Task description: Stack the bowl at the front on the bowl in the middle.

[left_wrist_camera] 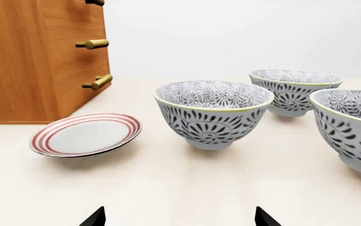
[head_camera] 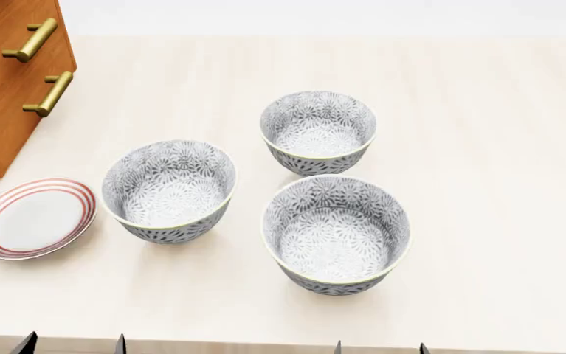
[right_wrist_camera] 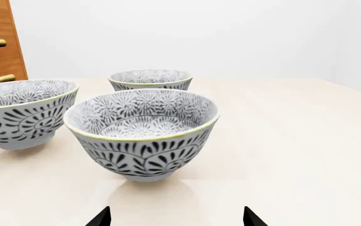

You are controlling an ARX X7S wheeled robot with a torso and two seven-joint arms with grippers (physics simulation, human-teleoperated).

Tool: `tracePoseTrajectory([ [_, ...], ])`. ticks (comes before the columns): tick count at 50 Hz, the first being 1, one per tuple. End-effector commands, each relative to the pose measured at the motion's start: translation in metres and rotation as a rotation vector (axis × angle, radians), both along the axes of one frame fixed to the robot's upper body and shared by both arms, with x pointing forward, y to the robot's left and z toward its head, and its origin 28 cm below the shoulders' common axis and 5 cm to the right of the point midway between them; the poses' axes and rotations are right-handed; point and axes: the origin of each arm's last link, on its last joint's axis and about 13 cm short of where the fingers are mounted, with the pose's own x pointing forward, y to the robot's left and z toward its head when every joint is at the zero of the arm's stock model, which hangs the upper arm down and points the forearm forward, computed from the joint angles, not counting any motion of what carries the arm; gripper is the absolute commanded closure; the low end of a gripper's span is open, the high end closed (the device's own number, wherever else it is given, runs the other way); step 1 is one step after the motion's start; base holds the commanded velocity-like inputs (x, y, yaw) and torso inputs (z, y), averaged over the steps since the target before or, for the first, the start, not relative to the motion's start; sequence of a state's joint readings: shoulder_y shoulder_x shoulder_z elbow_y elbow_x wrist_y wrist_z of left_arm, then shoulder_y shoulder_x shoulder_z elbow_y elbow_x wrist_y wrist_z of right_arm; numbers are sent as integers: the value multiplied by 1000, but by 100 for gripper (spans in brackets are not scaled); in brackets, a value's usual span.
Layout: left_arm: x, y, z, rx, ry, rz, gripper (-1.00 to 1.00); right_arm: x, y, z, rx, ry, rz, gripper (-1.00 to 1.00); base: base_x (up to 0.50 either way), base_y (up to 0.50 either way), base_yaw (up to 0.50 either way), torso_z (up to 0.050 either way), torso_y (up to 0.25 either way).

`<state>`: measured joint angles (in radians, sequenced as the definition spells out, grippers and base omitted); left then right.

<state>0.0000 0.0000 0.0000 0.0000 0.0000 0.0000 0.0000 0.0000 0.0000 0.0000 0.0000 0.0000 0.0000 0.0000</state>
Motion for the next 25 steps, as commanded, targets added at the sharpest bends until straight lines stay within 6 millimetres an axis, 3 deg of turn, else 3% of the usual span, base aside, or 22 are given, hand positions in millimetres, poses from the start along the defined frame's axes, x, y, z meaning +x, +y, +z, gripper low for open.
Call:
tracePoseTrajectory([
  [1, -1, 0, 1, 0, 0, 0, -100, 0, 0, 1, 0, 0, 0, -100, 0, 0, 0, 0, 0],
  [21, 2, 0, 1, -3, -2, 3, -100, 1, 2, 0, -13, 16, 10, -100, 0, 0, 0, 0, 0],
  [23, 7, -1, 3, -38, 40, 7, -100, 1, 1, 7, 73, 32, 56, -100, 0, 0, 0, 0, 0],
  [25, 18, -3, 14, -30, 45, 1, -100, 7, -2, 19, 48, 25, 16, -100, 0, 0, 0, 0, 0],
])
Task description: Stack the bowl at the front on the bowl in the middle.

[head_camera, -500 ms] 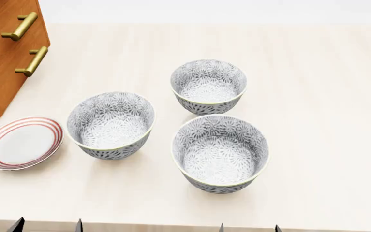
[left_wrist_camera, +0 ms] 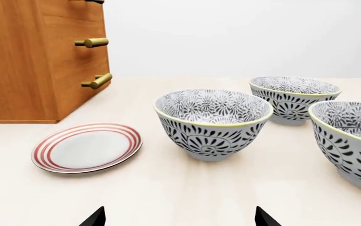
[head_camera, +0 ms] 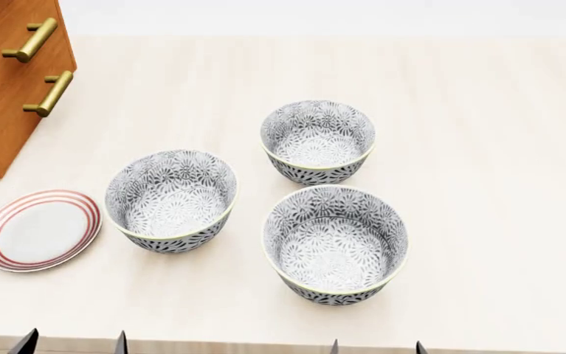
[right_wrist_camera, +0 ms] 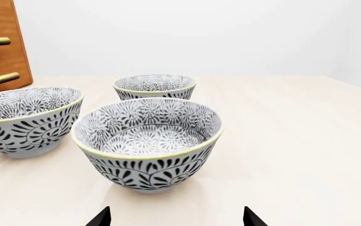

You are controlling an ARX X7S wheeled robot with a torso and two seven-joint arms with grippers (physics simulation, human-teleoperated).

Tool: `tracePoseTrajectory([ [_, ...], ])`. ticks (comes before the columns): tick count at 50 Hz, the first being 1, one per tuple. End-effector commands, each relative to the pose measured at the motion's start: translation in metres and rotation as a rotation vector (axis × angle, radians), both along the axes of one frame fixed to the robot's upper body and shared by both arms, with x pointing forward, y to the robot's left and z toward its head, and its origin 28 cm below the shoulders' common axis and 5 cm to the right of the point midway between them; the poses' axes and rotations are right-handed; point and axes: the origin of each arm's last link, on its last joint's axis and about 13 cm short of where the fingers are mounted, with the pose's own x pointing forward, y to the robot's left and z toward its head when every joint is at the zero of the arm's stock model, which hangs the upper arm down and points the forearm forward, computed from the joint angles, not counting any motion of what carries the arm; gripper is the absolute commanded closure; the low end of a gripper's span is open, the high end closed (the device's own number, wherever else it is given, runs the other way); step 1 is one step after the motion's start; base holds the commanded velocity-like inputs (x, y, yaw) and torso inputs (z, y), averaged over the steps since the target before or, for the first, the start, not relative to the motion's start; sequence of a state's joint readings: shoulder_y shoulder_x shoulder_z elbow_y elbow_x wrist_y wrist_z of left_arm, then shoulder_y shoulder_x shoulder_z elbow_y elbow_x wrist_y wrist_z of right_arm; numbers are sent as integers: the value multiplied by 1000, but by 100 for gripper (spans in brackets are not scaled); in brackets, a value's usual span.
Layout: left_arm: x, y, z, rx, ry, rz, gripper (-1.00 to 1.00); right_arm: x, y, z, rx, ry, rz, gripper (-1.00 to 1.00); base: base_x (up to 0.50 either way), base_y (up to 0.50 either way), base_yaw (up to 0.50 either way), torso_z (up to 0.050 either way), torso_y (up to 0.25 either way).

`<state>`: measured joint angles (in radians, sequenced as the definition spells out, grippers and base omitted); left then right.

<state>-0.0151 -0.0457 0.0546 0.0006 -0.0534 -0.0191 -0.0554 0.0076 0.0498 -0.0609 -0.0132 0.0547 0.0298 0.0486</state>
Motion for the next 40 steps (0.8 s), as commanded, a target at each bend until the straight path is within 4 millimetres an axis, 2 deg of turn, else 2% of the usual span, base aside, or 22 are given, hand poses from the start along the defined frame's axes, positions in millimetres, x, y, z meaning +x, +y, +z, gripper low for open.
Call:
tracePoseTrajectory([
  [1, 19, -2, 17, -34, 57, -8, -100, 8, -4, 22, 45, 15, 0, -100, 0, 0, 0, 0, 0],
  [2, 30, -2, 32, -21, 38, 12, -100, 15, -7, 36, 49, 14, -7, -100, 0, 0, 0, 0, 0],
  [4, 39, -2, 48, -13, 16, 27, -100, 25, -10, 49, 33, 16, -22, -100, 0, 0, 0, 0, 0],
  [5, 45, -2, 63, -13, 4, 22, -100, 35, -12, 61, 16, 16, -30, -100, 0, 0, 0, 0, 0],
  [6, 46, -1, 69, -12, -7, 24, -100, 38, -13, 68, 28, 26, -8, -100, 0, 0, 0, 0, 0],
  [9, 58, 0, 103, 22, -77, 62, -100, 53, -20, 106, 38, 10, -7, -100, 0, 0, 0, 0, 0],
  [11, 62, 0, 120, 47, -133, 91, -100, 59, -22, 124, 37, 1, -9, -100, 0, 0, 0, 0, 0],
  [15, 72, -2, 139, 54, -153, 105, -100, 65, -24, 147, 15, -16, -30, -100, 0, 0, 0, 0, 0],
  [19, 77, -3, 149, 50, -171, 115, -100, 66, -24, 161, 24, -15, -35, -100, 0, 0, 0, 0, 0],
  [26, 74, -3, 149, 51, -192, 117, -100, 68, -25, 166, 18, -41, -96, -100, 0, 22, 0, 0, 0],
  [40, 73, 1, 147, 67, -197, 128, -100, 67, -22, 166, -9, -37, -106, -100, 0, 500, 0, 0, 0],
])
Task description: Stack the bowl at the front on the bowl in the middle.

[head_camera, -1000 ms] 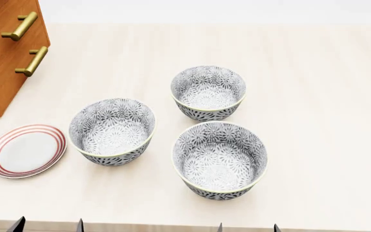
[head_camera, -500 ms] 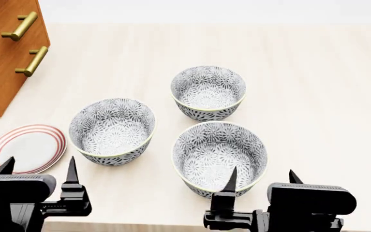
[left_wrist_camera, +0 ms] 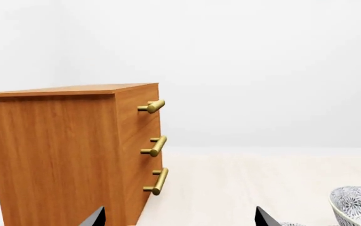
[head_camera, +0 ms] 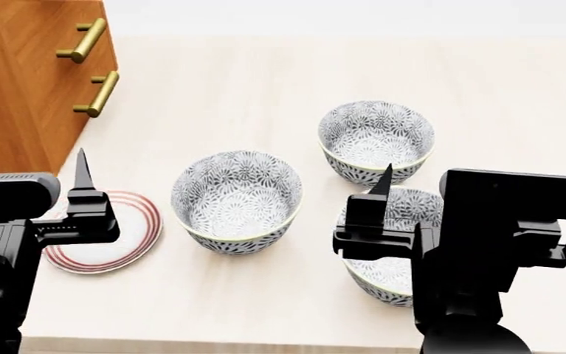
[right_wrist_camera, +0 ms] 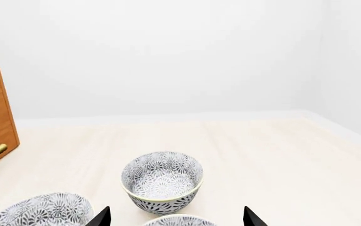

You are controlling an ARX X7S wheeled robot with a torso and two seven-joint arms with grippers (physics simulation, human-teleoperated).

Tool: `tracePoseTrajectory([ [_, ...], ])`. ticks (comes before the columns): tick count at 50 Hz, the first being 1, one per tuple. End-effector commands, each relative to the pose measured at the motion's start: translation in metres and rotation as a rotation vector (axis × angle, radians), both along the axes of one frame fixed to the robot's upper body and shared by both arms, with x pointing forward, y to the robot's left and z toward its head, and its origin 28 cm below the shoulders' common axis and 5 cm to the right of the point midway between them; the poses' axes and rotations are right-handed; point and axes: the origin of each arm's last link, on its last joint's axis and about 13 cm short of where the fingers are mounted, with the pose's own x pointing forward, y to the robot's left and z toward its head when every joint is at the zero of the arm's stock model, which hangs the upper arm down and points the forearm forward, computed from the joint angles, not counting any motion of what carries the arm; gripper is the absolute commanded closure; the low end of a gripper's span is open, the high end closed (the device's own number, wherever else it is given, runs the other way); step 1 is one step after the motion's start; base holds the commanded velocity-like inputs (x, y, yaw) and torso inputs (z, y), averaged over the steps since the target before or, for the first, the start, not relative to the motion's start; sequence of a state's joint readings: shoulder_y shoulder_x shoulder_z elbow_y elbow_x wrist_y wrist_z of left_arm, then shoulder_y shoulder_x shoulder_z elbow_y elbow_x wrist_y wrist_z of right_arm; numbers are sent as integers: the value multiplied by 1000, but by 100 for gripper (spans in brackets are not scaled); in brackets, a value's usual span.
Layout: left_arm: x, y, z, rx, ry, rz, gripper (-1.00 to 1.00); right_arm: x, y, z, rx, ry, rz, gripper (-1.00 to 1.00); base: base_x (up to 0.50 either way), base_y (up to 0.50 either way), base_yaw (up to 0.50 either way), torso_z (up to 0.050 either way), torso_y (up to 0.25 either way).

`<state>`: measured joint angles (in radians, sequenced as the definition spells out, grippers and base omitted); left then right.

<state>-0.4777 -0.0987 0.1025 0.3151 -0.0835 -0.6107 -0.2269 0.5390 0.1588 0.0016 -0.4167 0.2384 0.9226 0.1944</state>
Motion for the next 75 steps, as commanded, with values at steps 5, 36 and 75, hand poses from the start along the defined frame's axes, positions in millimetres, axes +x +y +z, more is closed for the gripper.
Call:
tracePoseTrajectory([
  [5, 1, 1, 3, 16, -7, 14, -100, 1, 3, 4, -17, -5, 9, -100, 0, 193, 0, 0, 0],
  [36, 2, 1, 1, 34, -6, 21, -100, 2, 4, 3, -32, 19, 21, -100, 484, -8, 0, 0, 0],
  [75, 3, 1, -1, 38, 7, 16, -100, 61, -44, 54, 231, 359, -227, -100, 62, -1, 0, 0, 0],
])
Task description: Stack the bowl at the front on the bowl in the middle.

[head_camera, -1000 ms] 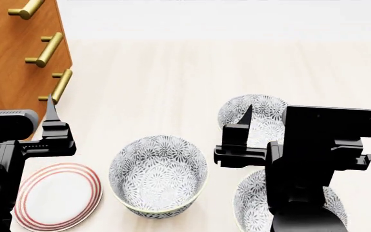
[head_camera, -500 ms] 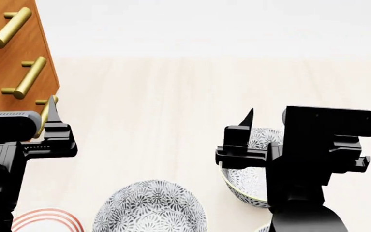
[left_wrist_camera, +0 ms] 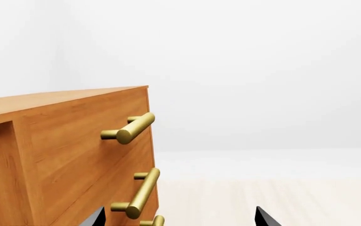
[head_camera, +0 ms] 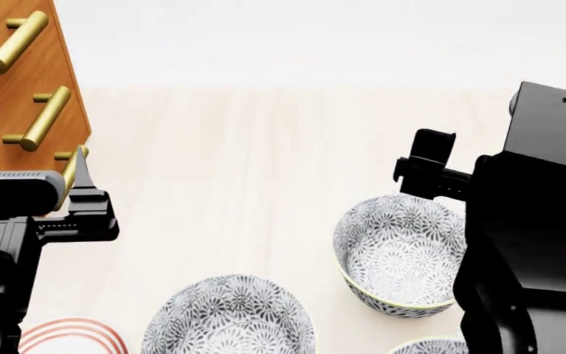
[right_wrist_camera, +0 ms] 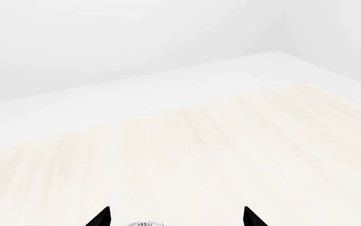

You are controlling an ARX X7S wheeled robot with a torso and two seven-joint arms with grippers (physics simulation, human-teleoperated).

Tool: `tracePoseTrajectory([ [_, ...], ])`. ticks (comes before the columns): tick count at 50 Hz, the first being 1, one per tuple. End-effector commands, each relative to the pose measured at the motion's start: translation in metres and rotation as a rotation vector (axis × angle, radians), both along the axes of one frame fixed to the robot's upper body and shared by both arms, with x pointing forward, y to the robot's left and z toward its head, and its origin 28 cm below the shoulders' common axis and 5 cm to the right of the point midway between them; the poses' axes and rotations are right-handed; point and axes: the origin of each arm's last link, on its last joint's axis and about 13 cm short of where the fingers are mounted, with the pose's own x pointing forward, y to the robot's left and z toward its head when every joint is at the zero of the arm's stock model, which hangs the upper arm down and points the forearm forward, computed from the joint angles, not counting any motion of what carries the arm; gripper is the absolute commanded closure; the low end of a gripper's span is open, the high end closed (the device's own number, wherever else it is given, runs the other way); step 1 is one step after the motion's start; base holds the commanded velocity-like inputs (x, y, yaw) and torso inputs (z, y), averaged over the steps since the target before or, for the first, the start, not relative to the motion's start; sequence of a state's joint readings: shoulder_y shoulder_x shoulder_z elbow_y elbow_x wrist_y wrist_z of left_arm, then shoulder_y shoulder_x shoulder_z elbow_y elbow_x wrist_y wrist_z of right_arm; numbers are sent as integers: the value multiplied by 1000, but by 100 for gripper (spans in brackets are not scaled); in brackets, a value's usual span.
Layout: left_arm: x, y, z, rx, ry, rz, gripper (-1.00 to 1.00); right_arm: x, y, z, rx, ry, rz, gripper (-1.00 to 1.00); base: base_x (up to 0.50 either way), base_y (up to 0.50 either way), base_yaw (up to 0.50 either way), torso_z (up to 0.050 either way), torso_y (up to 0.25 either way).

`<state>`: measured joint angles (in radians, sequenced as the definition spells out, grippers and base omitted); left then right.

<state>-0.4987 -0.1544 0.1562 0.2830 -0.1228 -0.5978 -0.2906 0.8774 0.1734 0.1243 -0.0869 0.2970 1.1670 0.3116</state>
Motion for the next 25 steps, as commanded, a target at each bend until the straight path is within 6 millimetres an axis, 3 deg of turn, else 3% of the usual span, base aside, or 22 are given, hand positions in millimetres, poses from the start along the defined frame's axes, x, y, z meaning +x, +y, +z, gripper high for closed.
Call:
tracePoseTrajectory([
  [1, -1, -1, -1, 2, 1, -4, -100, 14, -17, 14, 130, 145, -60, -100, 0, 0, 0, 0, 0],
  [9, 1, -1, -4, 5, 8, -4, -100, 20, -23, 9, 177, 156, -58, -100, 0, 0, 0, 0, 0],
  [13, 1, -1, -5, 7, 11, -6, -100, 20, -26, 5, 197, 258, -36, -100, 0, 0, 0, 0, 0],
  [25, 1, -3, -6, 12, 15, -9, -100, 19, -26, 4, 179, 251, -23, -100, 0, 0, 0, 0, 0],
])
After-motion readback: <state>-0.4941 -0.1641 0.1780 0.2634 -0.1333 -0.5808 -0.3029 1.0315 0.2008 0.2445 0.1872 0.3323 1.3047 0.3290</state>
